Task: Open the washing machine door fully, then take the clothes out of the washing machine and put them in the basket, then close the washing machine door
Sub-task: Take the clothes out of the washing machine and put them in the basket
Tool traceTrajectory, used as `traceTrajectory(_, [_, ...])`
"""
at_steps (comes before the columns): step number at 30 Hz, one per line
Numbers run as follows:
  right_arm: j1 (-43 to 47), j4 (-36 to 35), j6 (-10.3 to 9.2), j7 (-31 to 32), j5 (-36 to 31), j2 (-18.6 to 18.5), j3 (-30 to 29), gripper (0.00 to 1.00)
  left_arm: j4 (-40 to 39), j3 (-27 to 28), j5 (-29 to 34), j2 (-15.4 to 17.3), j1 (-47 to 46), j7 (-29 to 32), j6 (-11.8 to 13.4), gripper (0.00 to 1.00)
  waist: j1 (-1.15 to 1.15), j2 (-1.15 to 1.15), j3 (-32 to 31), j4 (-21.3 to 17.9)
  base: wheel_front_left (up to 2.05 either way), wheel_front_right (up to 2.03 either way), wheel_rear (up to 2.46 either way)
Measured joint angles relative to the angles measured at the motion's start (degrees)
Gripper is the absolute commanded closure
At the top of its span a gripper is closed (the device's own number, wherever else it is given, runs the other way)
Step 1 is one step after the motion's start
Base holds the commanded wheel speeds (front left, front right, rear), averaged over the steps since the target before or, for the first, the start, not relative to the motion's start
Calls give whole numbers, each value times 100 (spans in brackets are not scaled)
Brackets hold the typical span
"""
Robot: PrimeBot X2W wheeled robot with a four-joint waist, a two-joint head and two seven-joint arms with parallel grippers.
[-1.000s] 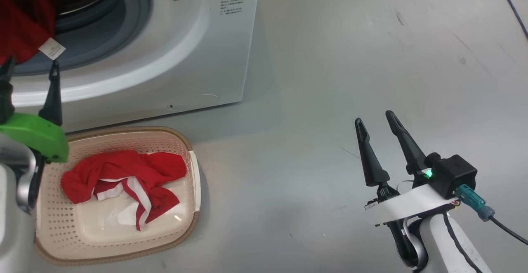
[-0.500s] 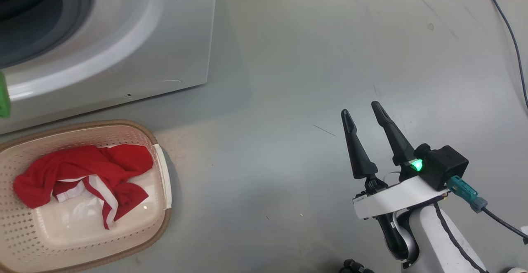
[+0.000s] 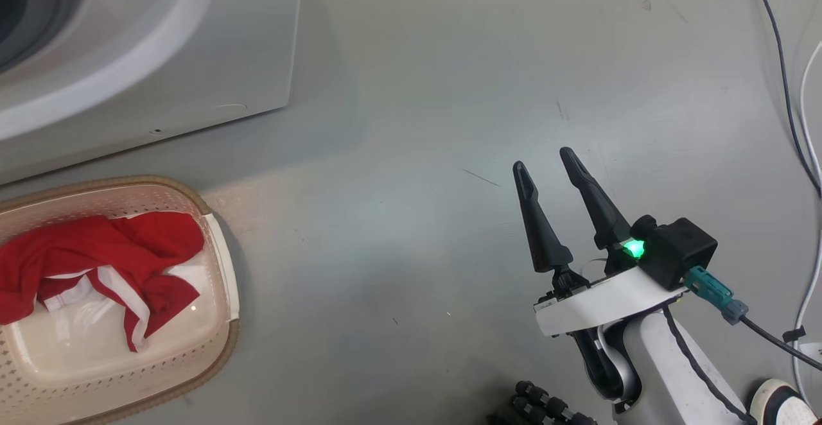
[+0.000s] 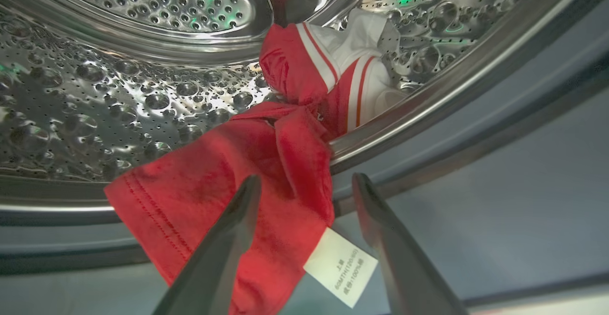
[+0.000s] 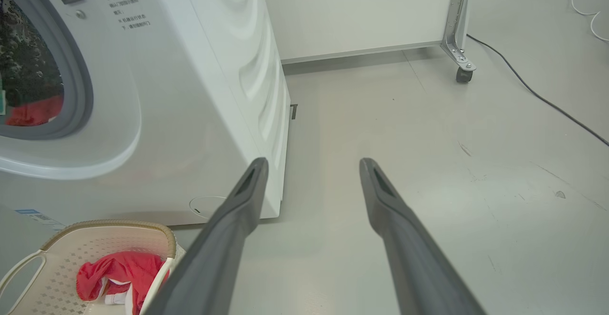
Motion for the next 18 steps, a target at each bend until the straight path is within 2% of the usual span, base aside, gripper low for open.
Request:
traceTrajectory(8, [-121, -59, -60, 0, 53, 0, 86, 0, 291, 43, 200, 144, -475, 261, 200, 0, 0, 0, 211, -87, 0, 0, 0])
traceTrajectory(18, [-233, -102, -132, 1, 102, 2, 168, 0, 621, -36, 357, 285, -844, 524, 292, 0, 0, 0, 424, -154, 0, 0, 0])
